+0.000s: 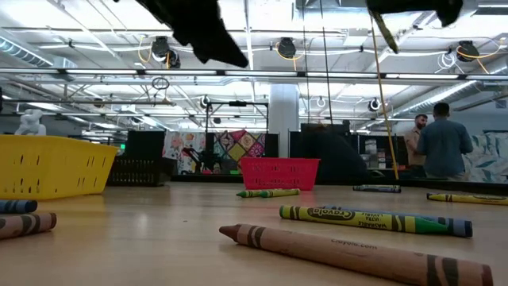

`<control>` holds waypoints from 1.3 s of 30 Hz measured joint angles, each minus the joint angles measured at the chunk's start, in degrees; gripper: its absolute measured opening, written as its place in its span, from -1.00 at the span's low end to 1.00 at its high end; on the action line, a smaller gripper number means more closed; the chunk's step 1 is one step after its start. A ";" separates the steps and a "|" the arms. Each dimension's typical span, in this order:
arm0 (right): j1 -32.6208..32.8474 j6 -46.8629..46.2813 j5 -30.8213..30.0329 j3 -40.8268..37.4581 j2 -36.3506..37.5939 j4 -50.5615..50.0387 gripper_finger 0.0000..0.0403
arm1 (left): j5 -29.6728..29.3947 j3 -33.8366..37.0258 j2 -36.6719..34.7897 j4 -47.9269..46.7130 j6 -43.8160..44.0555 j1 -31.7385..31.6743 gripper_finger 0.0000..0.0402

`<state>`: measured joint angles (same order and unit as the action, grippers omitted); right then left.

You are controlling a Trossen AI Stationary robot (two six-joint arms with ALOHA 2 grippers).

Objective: Sort crayons
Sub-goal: Put the green crayon into the yellow bin

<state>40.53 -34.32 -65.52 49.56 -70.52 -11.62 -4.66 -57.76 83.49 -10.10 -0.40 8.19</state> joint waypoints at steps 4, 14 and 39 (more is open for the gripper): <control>-2.48 6.92 2.99 0.00 0.00 5.81 -1.00 | 2.33 0.02 1.51 6.59 0.03 0.04 -0.64; -6.81 21.78 13.84 0.00 0.00 21.20 -1.00 | 7.60 0.00 3.05 18.04 0.17 0.09 -0.64; -14.65 27.97 25.40 0.00 -0.44 31.13 -1.00 | 7.59 0.00 3.66 32.18 6.05 -2.36 -0.65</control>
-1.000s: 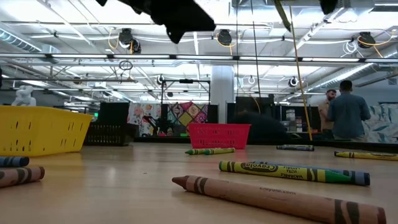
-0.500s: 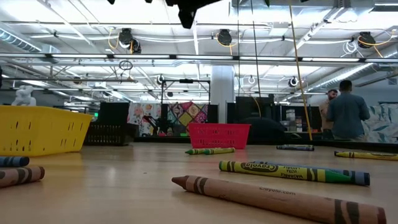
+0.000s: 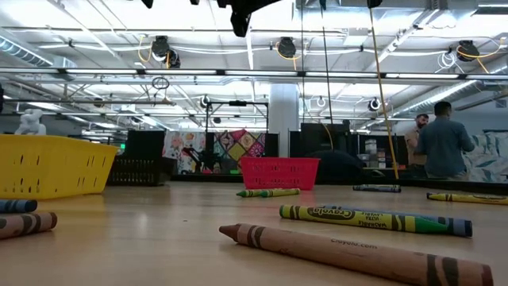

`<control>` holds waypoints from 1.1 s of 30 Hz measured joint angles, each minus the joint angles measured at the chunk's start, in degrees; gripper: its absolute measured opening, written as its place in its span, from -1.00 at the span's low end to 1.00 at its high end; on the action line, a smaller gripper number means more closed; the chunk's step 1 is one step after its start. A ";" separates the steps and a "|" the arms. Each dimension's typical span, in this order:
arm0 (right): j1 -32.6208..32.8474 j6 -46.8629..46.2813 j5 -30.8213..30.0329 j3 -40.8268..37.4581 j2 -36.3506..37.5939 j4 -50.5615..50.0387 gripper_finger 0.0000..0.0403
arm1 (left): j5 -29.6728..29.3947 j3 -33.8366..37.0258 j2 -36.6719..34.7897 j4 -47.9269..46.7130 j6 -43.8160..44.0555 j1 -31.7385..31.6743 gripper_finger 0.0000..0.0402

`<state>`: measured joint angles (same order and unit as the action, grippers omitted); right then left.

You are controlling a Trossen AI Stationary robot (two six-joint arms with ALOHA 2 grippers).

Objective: Sort crayons
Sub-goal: Put the green crayon into the yellow bin

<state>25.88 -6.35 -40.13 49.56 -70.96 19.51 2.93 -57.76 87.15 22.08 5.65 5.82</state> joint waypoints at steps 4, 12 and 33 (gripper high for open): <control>-1.49 0.03 2.76 0.00 0.00 0.47 -1.00 | 0.08 0.00 0.00 0.23 0.24 -0.16 -0.65; -3.78 1.53 6.13 0.00 0.00 2.58 -1.00 | 0.62 0.00 0.00 0.28 1.55 -0.61 -0.65; -9.50 1.67 16.15 0.02 -3.08 7.48 -1.00 | 1.36 0.00 -0.07 2.02 1.43 -1.45 -0.65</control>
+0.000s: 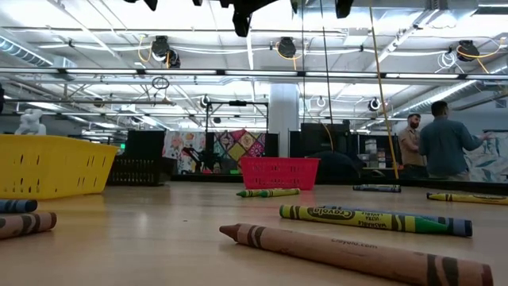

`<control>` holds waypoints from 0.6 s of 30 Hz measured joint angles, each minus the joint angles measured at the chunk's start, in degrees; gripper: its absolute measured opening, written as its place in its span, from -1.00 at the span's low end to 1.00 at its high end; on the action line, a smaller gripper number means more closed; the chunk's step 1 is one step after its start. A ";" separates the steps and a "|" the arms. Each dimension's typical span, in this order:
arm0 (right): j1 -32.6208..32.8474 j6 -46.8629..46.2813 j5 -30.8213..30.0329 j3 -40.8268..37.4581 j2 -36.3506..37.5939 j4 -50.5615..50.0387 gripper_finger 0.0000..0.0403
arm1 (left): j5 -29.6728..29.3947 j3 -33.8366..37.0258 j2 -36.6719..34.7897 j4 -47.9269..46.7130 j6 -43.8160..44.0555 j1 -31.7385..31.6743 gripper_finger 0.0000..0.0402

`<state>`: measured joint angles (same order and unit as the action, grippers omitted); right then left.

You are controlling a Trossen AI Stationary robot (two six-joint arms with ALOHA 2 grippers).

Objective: Sort crayons
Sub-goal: Put the green crayon into the yellow bin

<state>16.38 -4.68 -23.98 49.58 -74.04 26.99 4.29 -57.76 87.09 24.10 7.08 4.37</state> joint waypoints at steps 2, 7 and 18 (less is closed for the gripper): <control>-0.56 -0.20 0.08 0.00 -0.05 -0.59 -1.00 | 0.00 0.00 0.00 -0.05 -0.01 -0.17 -0.65; -0.98 -0.45 0.23 0.00 -0.05 -0.57 -1.00 | 0.00 0.00 0.00 -1.11 -0.06 -0.19 -0.72; -0.96 -1.40 0.30 -0.02 -0.05 -2.02 -0.96 | 0.04 -0.09 -0.07 -4.06 -3.40 -0.19 -0.93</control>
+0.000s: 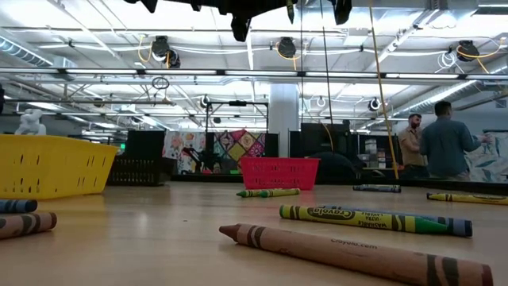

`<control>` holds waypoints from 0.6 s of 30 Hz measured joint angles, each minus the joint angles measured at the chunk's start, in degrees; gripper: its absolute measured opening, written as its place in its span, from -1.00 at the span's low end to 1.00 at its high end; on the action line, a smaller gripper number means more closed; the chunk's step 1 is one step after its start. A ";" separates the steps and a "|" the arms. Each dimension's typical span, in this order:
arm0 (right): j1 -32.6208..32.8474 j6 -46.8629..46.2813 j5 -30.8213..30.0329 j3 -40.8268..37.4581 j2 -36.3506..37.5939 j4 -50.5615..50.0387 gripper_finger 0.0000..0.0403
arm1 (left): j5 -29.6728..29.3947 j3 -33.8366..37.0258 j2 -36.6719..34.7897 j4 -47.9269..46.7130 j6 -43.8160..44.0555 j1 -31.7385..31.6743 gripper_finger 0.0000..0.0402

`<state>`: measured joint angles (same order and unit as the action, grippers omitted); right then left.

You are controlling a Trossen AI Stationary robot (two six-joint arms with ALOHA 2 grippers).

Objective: Sort crayons
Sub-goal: Put the green crayon into the yellow bin

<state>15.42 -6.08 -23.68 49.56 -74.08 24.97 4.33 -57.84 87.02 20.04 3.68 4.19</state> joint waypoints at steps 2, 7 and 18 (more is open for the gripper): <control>0.00 -0.78 0.02 0.01 0.00 -0.14 -0.91 | 0.00 0.00 0.00 -0.16 -0.01 0.00 -0.93; 0.19 -1.15 -0.02 0.02 0.06 -0.81 -0.77 | -0.02 0.00 0.03 -4.59 0.22 0.00 -0.94; 0.81 -0.12 -0.07 0.02 0.37 -1.63 -0.57 | -0.60 0.04 -3.21 -24.25 7.55 1.63 -0.94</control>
<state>16.23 -6.20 -23.75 49.58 -73.71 23.34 3.74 -57.80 83.81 -4.21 11.23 5.81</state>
